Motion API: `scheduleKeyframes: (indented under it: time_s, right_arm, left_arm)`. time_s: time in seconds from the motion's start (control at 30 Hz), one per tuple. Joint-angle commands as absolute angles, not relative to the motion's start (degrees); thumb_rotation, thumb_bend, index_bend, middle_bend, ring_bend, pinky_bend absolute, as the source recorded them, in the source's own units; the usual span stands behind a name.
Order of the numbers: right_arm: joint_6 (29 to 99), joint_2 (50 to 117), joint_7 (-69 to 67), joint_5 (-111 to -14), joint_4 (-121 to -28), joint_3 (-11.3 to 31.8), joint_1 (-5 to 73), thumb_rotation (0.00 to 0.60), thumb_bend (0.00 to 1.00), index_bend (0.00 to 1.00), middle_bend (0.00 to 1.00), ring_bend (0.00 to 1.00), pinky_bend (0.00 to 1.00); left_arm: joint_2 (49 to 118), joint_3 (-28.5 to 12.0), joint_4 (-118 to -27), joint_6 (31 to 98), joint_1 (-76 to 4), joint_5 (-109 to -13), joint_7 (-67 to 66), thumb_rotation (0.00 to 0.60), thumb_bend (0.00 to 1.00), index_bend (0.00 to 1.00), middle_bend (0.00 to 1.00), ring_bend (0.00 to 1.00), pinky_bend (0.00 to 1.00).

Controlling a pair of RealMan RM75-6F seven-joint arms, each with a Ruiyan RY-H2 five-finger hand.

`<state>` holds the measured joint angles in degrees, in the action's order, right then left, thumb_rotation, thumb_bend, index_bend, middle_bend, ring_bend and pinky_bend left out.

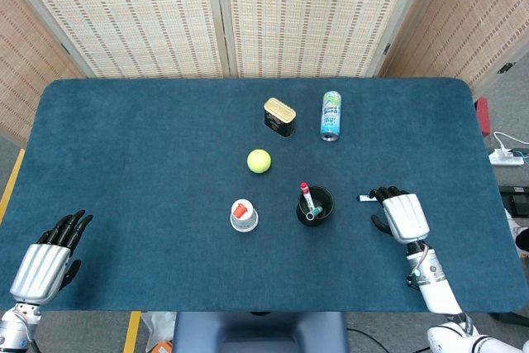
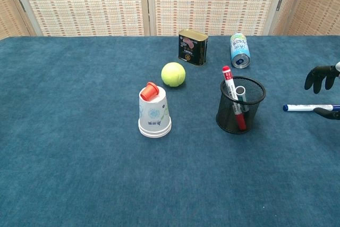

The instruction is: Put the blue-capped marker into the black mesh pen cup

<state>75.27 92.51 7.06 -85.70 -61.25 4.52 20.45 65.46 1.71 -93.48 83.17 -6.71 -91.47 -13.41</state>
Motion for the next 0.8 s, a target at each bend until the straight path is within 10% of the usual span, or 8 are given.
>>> scheduleKeyframes:
  time_s: [0.03, 0.8]
  right_arm:
    - [75.3, 92.5, 7.2, -85.7, -61.3, 4.5, 20.4, 0.6, 0.2, 0.41, 0.43, 0.4, 0.63]
    - [63.6, 94.3, 5.2, -81.0, -53.5, 6.0, 24.9, 0.6, 0.2, 0.32, 0.38, 0.35, 0.56]
  left_arm:
    - [65.4, 1.8, -93.5, 83.2, -6.7, -91.5, -13.6, 0.6, 0.32, 0.07, 0.04, 0.09, 0.33]
    - [65.5, 1.9, -94.0, 83.0, -6.5, -91.7, -14.6, 0.6, 0.32, 0.07, 0.04, 0.09, 0.33]
